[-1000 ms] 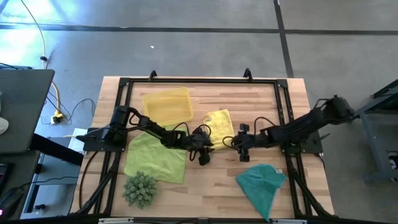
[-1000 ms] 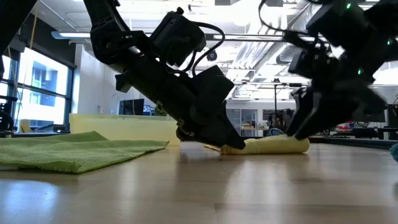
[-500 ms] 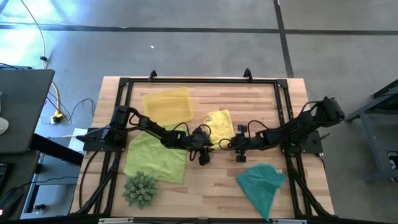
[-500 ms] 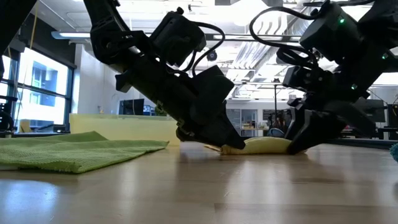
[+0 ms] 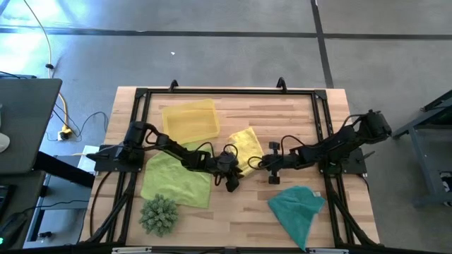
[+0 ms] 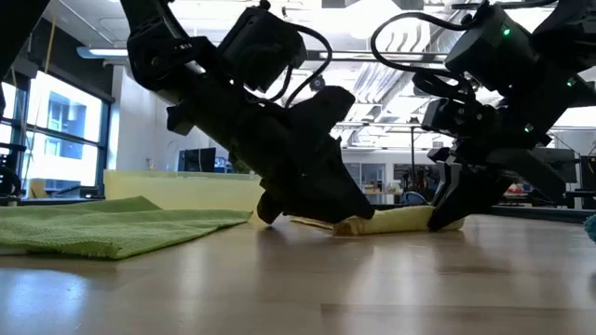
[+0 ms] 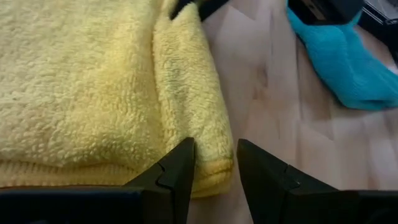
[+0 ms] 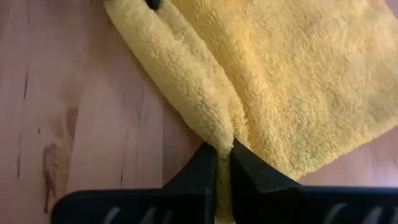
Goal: Roll microfiber towels into tight, uniform cylinder then place into a basket
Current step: Roll the yellow microfiber towel
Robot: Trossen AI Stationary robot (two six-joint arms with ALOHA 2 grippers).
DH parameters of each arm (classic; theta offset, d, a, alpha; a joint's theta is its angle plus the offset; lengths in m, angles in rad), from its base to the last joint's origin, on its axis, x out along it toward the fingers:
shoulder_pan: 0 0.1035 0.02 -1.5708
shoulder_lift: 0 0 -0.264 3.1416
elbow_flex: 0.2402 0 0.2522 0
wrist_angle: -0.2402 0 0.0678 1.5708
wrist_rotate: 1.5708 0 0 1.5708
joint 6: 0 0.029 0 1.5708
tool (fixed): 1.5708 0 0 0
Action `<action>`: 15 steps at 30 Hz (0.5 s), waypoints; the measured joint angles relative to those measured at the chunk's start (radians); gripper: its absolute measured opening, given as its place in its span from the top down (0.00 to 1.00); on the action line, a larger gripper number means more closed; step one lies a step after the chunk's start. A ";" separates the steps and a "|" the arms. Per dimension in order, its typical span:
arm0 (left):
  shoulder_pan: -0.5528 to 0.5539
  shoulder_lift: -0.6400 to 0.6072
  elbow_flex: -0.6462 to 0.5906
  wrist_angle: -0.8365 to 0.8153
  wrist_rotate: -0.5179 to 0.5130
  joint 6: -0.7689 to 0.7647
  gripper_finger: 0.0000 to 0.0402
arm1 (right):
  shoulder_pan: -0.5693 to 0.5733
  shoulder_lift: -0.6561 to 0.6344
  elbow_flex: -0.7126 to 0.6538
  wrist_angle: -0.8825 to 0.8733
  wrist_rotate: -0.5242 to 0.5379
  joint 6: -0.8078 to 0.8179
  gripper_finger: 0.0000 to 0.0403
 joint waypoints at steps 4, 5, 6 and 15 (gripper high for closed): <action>-0.006 -0.028 -0.001 -0.005 -0.013 0.043 0.72 | -0.031 -0.022 -0.003 -0.001 -0.114 0.034 0.99; -0.006 -0.035 -0.001 -0.006 -0.014 0.061 0.72 | -0.044 -0.028 -0.003 -0.001 -0.162 0.044 0.99; -0.006 -0.041 -0.002 -0.007 -0.015 0.082 0.72 | -0.062 -0.034 -0.003 -0.002 -0.216 0.055 0.99; -0.009 -0.045 0.000 0.045 -0.029 0.232 0.72 | -0.233 -0.035 -0.006 -0.002 -0.634 0.266 1.00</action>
